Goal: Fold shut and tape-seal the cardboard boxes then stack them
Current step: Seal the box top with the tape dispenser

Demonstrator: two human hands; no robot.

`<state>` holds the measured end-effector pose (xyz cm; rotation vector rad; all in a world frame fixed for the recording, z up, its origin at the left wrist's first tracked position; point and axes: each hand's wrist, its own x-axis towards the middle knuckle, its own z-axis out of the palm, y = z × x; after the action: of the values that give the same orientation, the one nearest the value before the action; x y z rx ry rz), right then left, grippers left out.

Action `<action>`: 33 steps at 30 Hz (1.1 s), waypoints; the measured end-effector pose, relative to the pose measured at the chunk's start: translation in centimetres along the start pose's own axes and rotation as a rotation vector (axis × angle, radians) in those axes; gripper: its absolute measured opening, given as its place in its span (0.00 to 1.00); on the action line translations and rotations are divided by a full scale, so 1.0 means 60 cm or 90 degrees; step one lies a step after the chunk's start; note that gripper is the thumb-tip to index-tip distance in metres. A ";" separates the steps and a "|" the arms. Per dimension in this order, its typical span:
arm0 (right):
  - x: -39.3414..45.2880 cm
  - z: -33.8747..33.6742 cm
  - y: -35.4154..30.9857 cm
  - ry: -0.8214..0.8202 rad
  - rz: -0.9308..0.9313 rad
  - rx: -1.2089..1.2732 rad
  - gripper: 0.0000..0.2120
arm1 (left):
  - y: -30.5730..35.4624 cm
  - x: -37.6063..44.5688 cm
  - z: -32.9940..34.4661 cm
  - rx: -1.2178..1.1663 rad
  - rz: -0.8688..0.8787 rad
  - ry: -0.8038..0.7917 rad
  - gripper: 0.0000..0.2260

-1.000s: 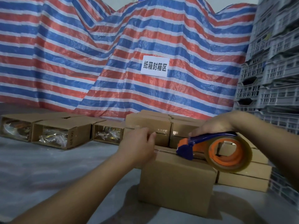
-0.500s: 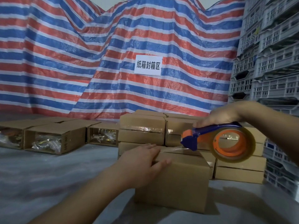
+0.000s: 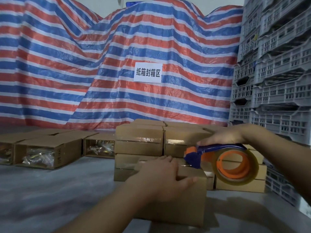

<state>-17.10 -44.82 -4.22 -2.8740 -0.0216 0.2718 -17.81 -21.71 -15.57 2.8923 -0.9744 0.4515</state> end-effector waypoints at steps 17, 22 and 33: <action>-0.031 0.024 0.099 0.026 0.042 0.001 0.33 | -0.011 0.002 0.012 -0.025 0.021 0.024 0.39; -0.037 0.024 0.097 0.030 0.055 0.002 0.35 | 0.029 0.028 -0.007 -0.018 0.093 0.093 0.37; -0.087 0.004 0.113 -0.008 -0.037 0.124 0.21 | 0.056 0.034 0.014 -0.012 0.118 0.045 0.34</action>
<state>-22.32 -51.54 -5.18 -2.6740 -0.0772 0.2645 -18.03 -25.71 -15.92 2.7610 -1.2332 0.5475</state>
